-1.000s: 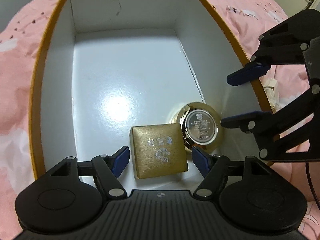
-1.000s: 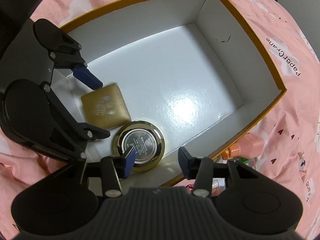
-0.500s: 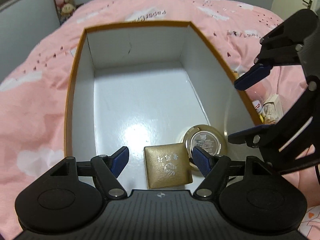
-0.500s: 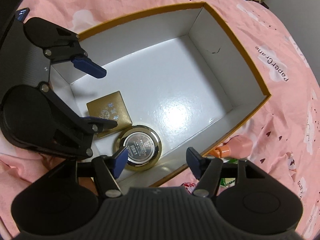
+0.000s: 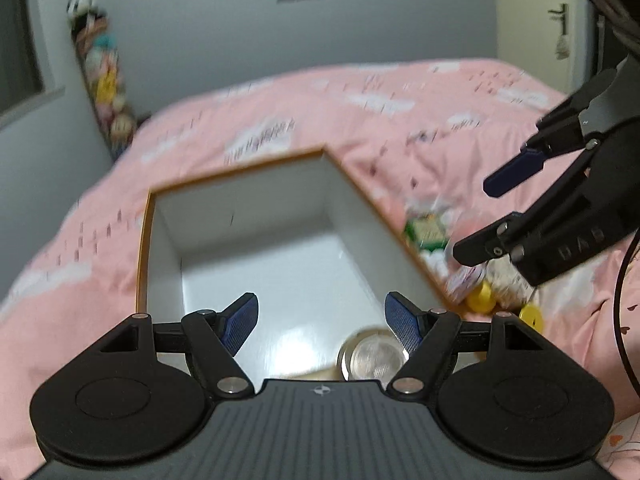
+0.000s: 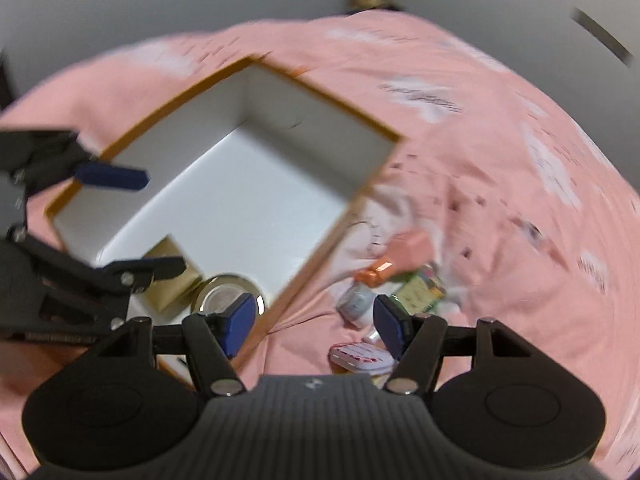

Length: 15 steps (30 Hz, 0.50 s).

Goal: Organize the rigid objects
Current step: 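Withdraw both tools from the box back toward the cosmetics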

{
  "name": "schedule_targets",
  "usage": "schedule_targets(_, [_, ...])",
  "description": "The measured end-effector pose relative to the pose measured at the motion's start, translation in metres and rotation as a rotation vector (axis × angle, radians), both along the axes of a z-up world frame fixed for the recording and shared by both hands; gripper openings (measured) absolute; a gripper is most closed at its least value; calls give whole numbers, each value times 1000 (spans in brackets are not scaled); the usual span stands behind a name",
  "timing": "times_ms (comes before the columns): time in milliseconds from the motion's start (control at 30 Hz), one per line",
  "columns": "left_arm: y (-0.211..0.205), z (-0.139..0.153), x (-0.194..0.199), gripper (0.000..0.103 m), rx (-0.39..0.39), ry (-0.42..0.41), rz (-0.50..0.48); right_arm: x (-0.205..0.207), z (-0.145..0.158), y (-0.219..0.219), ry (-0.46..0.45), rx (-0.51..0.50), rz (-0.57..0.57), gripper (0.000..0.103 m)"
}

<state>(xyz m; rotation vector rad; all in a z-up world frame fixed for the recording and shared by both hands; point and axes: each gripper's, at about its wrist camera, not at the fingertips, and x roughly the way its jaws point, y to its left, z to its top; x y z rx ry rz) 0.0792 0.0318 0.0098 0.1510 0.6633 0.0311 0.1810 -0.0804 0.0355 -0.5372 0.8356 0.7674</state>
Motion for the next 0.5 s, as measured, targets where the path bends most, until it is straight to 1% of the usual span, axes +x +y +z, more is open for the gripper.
schedule_targets(67, [-10, 4, -2, 85, 20, -48, -35, 0, 1, -18, -5, 59, -78, 67])
schedule_targets(167, [-23, 8, -2, 85, 14, -101, -87, -2, -2, -48, -19, 132, -213, 75])
schedule_targets(267, [-37, 11, 1, 85, 14, -137, -127, -5, -8, -74, -20, 193, -330, 76])
schedule_targets(400, [-60, 8, 4, 84, 68, -176, -177, -14, -23, -105, -43, 231, -463, 78])
schedule_targets(500, [-76, 2, 11, 84, 90, -163, -223, -19, -34, -123, -75, 228, -549, 78])
